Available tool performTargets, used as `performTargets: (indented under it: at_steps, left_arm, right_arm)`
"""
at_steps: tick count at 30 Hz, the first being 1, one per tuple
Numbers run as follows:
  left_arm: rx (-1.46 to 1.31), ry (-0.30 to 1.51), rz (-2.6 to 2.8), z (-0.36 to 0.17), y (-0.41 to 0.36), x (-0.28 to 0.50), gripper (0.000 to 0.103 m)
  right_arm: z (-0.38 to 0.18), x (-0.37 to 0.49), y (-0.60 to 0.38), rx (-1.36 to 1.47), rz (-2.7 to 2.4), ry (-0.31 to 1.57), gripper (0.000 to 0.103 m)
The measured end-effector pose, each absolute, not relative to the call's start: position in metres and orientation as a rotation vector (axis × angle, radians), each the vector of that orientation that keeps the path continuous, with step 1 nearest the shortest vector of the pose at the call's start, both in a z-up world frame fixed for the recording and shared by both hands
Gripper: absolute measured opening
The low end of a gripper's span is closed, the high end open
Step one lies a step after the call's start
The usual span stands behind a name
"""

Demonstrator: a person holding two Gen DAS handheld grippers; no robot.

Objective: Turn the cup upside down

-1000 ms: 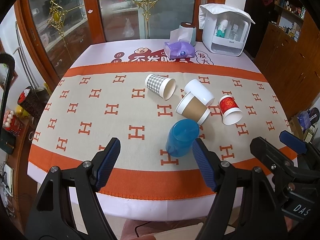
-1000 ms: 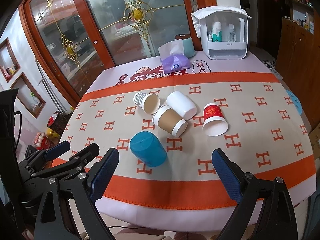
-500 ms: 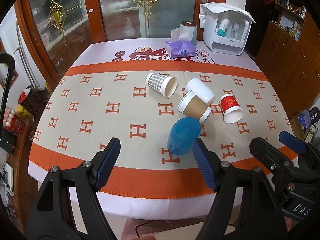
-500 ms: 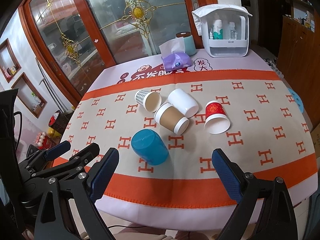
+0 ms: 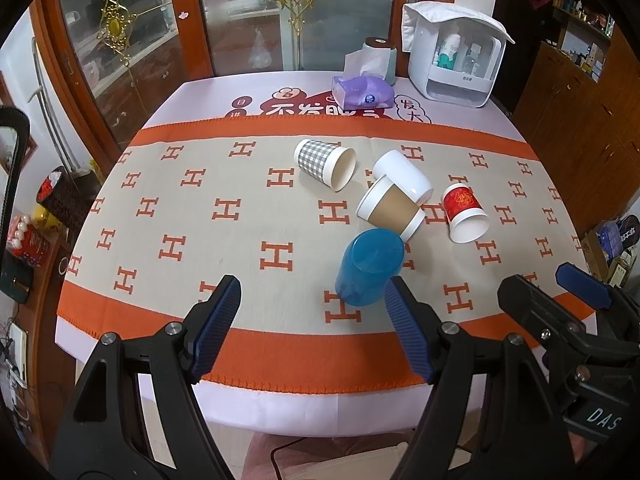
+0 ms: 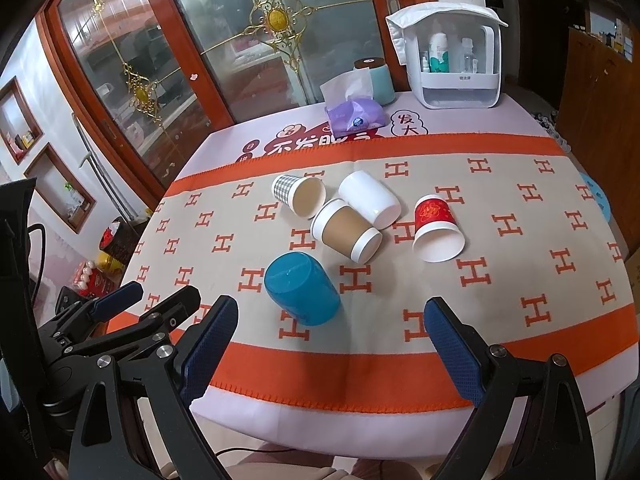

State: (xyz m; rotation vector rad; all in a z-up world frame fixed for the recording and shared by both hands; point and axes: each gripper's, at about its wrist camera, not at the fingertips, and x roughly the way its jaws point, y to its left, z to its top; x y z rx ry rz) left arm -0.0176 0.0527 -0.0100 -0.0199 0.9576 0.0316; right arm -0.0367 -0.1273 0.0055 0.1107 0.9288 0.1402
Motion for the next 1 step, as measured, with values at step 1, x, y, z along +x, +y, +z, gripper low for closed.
performTargets:
  at_steps: [1]
  left_arm:
    - [-0.02, 0.96, 0.033, -0.0108, 0.0532, -0.0175, 0.072]
  right_arm:
    - [0.0041, -0.0364, -0.1274, 0.112, 0.142, 0.933, 0.095]
